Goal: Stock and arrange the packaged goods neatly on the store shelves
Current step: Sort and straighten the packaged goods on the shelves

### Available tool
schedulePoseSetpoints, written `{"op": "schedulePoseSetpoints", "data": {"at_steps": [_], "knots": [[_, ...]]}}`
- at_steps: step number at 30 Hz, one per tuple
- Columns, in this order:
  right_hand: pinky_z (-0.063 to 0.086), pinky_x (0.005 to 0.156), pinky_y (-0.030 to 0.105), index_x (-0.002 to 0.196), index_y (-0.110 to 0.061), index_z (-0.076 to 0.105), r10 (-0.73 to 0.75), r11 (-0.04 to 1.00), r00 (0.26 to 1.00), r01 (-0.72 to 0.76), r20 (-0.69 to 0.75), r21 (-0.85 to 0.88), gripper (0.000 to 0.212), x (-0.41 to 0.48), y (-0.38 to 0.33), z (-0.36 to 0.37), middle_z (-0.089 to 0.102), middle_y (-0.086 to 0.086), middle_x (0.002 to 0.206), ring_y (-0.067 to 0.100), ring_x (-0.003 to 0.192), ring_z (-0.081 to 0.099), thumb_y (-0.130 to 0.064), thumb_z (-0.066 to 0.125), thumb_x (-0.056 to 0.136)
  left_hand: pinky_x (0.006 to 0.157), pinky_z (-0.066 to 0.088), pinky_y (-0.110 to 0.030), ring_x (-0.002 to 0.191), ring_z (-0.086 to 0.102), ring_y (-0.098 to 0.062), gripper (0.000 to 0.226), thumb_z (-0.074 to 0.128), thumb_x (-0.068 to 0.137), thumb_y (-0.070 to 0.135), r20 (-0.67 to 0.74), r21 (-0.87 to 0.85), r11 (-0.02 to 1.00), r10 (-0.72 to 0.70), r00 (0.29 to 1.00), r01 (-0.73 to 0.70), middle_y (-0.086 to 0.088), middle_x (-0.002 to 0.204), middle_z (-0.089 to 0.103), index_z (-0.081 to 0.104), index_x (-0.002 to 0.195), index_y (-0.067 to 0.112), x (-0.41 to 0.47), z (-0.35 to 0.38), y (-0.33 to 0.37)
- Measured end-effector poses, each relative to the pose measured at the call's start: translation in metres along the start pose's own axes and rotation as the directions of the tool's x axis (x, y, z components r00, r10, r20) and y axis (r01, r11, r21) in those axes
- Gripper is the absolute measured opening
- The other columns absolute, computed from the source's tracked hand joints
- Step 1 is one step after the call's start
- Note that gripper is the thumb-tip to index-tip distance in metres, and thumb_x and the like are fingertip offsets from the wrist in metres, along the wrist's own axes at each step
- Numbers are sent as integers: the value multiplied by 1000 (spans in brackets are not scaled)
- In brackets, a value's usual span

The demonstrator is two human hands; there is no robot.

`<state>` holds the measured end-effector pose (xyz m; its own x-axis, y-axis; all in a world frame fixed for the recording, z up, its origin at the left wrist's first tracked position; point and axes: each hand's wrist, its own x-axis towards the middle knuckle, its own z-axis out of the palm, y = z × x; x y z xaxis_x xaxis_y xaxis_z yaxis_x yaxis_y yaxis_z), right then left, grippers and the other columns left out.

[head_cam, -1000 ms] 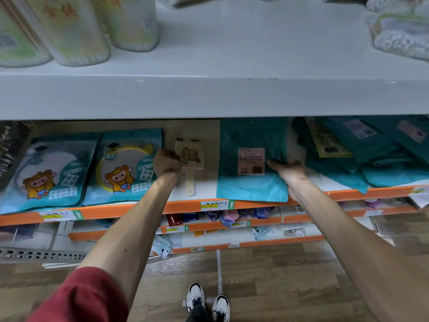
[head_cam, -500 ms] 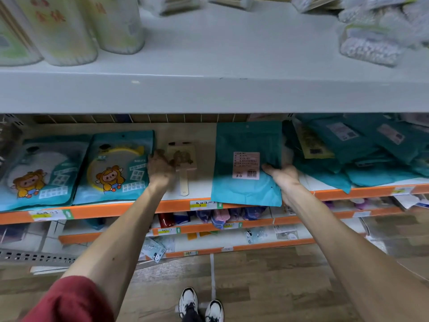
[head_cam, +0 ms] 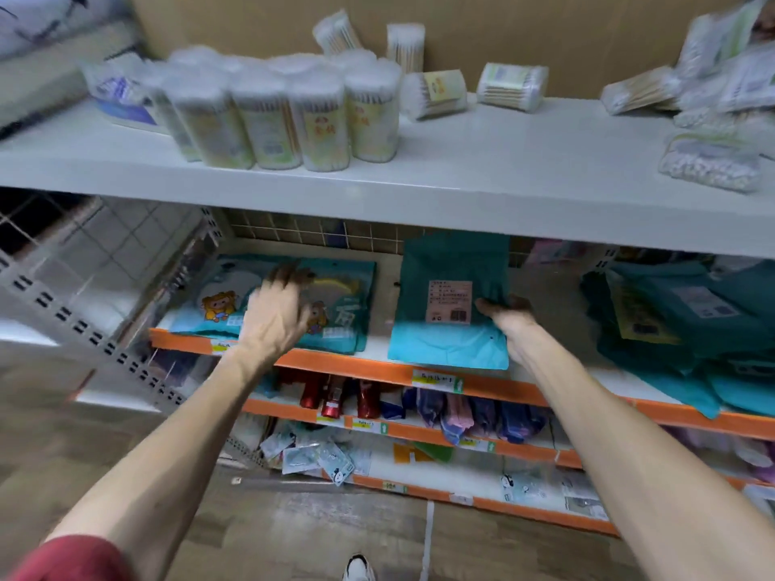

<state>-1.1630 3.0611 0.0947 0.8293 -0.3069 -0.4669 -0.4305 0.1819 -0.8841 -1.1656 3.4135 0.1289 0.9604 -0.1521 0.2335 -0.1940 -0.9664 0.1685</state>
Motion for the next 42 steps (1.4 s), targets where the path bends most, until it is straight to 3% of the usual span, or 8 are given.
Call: {"op": "schedulePoseSetpoints", "data": {"at_steps": [7, 13, 16, 20, 26, 31, 37, 42], "knots": [[57, 75, 59, 117, -3, 59, 76, 995, 993, -70, 88, -68, 44, 4, 8, 94, 68, 21, 107, 37, 90, 69, -13, 78, 79, 107, 38, -51, 130, 41, -41, 54, 63, 84, 17, -86, 18, 986, -166, 982, 168, -23, 139, 46, 48, 133, -1, -48, -32, -83], [54, 88, 54, 111, -9, 59, 239, 971, 956, -231, 171, -66, 27, 2, 31, 171, 69, 15, 101, 34, 93, 68, -18, 70, 88, 112, 33, -49, 136, 34, -40, 57, 63, 87, 19, -55, 15, 981, -191, 980, 192, -24, 147, 37, 44, 137, 0, -51, -31, -123], [55, 88, 52, 116, -11, 61, 295, 955, 937, -284, 187, -86, 35, 10, 45, 194, 71, 14, 105, 33, 94, 70, -26, 72, 87, 108, 38, -50, 132, 37, -39, 53, 61, 87, 17, -34, -19, 985, -172, 984, 172, -23, 142, 40, 45, 135, 1, -38, -17, -131], [57, 83, 52, 115, -12, 61, 272, 961, 951, -262, 144, -84, 31, 30, 57, 212, 72, 11, 105, 31, 92, 71, -24, 70, 88, 91, 47, -51, 117, 45, -39, 47, 59, 85, 15, 17, -75, 983, -169, 985, 170, -23, 127, 46, 48, 128, 2, -21, 4, -130], [56, 78, 44, 96, -10, 63, 206, 978, 974, -202, 99, -48, 11, 48, 61, 235, 69, 10, 100, 27, 87, 67, -15, 69, 89, 95, 46, -47, 116, 49, -35, 45, 55, 86, 20, 58, -79, 991, -106, 993, 110, -18, 136, 45, 51, 130, 9, 2, 28, -135], [56, 87, 49, 113, -4, 66, 87, 976, 995, -76, 46, -203, 35, 51, 62, 250, 70, 13, 109, 31, 96, 68, -25, 72, 87, 91, 49, -46, 116, 48, -34, 46, 59, 84, 16, 77, -118, 991, -59, 995, 68, -14, 137, 42, 50, 129, 17, 16, 35, -137], [54, 86, 47, 117, -3, 64, -247, 687, 966, 229, 75, -689, 47, 44, 63, 245, 66, 16, 120, 35, 105, 64, -40, 66, 89, 85, 53, -45, 123, 45, -32, 49, 60, 83, 16, 82, -134, 990, -29, 996, 40, -11, 136, 41, 47, 130, 18, 24, 36, -136], [57, 74, 41, 114, -3, 61, -236, 508, 968, 198, 85, -838, 41, 41, 71, 240, 66, 16, 112, 33, 96, 65, -38, 61, 92, 93, 50, -44, 125, 43, -32, 48, 58, 84, 16, 71, -113, 994, 0, 998, 8, -12, 137, 43, 48, 131, 16, 21, 31, -127]]}}
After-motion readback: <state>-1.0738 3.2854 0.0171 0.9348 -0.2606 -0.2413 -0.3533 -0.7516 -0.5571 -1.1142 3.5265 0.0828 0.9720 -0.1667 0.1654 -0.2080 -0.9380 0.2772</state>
